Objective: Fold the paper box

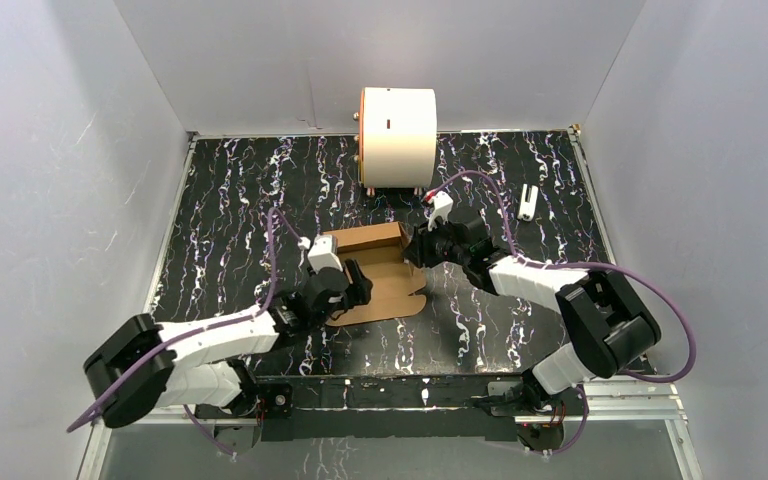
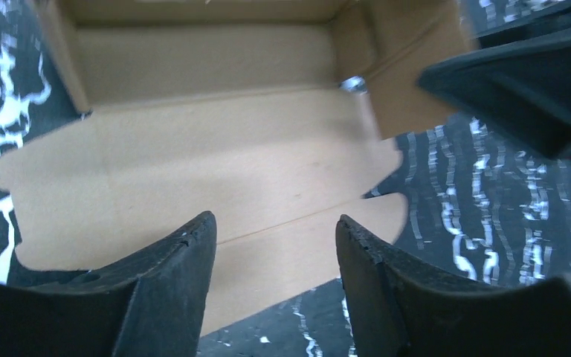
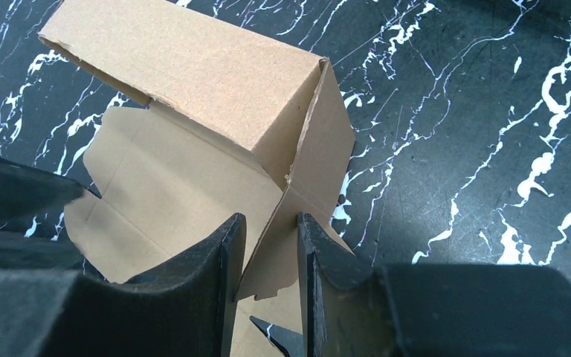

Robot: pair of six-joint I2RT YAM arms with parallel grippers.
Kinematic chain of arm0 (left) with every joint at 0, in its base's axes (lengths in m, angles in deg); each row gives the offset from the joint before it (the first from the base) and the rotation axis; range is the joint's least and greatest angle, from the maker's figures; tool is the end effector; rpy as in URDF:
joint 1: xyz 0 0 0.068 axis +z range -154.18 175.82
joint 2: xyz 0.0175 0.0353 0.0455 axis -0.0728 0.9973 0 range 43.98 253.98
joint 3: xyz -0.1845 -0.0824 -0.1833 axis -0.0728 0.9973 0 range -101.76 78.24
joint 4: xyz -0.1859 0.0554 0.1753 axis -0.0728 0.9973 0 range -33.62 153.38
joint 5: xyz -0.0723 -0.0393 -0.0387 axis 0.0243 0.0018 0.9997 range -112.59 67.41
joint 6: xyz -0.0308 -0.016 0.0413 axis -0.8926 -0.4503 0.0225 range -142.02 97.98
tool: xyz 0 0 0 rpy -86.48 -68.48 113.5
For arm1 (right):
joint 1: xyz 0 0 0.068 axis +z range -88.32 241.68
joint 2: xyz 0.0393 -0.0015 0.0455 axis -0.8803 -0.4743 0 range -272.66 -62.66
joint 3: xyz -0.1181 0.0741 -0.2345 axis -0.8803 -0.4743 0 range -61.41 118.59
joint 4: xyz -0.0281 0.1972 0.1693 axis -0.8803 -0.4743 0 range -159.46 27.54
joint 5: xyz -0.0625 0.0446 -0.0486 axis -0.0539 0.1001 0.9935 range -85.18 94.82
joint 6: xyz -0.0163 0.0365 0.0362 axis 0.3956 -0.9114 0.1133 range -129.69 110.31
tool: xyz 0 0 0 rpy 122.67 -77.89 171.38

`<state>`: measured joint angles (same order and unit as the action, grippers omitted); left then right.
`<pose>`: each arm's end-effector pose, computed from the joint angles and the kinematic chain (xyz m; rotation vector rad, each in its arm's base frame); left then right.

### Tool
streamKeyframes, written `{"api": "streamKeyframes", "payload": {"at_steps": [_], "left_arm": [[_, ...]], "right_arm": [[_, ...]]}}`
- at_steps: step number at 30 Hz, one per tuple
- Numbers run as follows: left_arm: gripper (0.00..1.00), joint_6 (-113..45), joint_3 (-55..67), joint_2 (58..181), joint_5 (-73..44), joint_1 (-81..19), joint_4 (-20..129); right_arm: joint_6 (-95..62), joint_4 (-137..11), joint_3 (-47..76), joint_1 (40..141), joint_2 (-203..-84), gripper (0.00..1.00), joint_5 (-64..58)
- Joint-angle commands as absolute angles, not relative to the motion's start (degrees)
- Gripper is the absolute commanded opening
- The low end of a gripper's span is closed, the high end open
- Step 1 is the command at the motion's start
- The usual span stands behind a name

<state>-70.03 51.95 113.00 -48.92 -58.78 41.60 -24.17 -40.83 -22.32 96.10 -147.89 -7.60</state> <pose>0.1518 -0.1863 0.1882 -0.1699 2.0614 -0.6622 0.2514 0.1815 0.1964 -0.4999 2.0096 0.7544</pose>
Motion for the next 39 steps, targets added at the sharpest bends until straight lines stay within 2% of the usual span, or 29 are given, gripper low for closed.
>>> {"api": "streamKeyframes", "payload": {"at_steps": [1, 7, 13, 17, 20, 29, 39], "left_arm": [[0.61, -62.93, 44.5, 107.11, -48.01, -58.98, 50.97], [0.66, -52.37, 36.33, 107.62, -54.54, -57.69, 55.21], [0.74, -45.06, 28.0, 115.81, -52.1, -50.26, 55.58], [0.83, -40.9, 24.22, 121.15, -46.43, -46.82, 54.23], [0.86, -38.64, 21.83, 125.45, -43.14, -44.75, 54.06], [0.86, -34.48, 18.42, 133.41, -36.24, -41.55, 51.57], [0.84, -32.42, 15.8, 139.2, -34.92, -41.25, 51.46]], "right_arm": [[-24.21, -35.49, -22.3, 95.71, -149.07, 0.4, -11.06], [-24.03, -33.94, -23.22, 94.89, -149.37, 0.41, -12.91], [-23.34, -33.5, -23.81, 94.0, -148.88, 0.42, -13.84], [-23.2, -33.28, -23.96, 93.63, -149.26, 0.42, -14.64], [-23.19, -33.04, -23.89, 93.42, -149.7, 0.42, -15.12], [-23.12, -32.75, -23.86, 92.71, -150.32, 0.42, -16.85], [-23.05, -32.44, -23.31, 92.38, -151.59, 0.43, -18.98]]}}
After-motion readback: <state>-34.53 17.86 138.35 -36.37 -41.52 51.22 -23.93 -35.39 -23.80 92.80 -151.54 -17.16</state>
